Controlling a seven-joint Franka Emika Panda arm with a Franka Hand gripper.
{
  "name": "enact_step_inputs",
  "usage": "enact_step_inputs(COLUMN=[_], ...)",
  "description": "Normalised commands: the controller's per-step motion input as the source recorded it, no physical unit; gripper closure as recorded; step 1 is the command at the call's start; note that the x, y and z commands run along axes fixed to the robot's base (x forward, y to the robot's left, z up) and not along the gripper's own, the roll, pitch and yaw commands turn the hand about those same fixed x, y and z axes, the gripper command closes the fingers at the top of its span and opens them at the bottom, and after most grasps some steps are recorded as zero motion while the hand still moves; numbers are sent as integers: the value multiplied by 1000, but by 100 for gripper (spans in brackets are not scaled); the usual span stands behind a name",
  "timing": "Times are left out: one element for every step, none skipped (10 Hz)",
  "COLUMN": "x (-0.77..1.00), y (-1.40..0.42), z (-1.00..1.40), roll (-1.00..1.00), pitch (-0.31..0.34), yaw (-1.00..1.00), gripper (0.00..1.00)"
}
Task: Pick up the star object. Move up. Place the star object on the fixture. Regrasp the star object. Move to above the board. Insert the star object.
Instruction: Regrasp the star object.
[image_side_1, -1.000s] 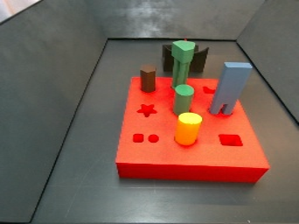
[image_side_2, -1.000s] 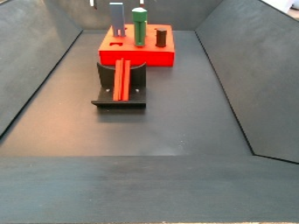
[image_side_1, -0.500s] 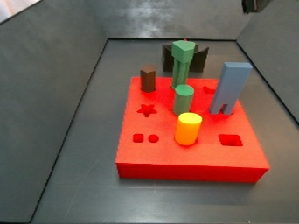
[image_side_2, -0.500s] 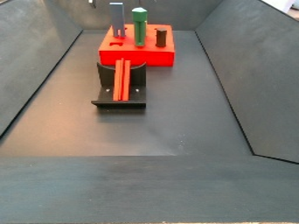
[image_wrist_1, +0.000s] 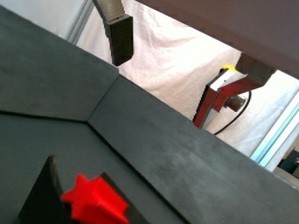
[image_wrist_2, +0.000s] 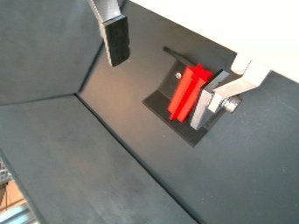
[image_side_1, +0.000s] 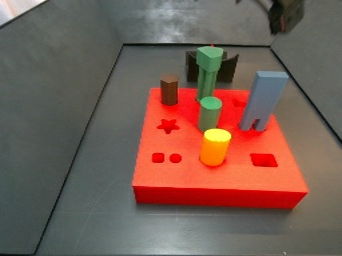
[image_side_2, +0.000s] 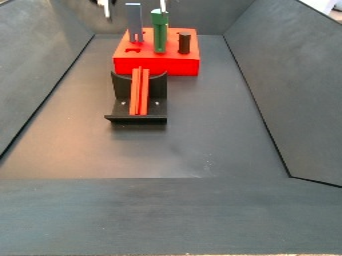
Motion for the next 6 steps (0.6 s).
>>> enact_step_inputs(x=[66, 75, 87, 95, 106, 110], y=[54, 52, 48, 42, 37, 35], z=[-1000, -1000, -1000, -1000, -1000, -1000], roll=[166, 143, 117, 105, 86, 80], pitch=[16, -1, -40, -70, -91, -95], yaw=[173, 165, 138, 118, 87, 69], gripper=[0, 0, 0, 0, 0, 0])
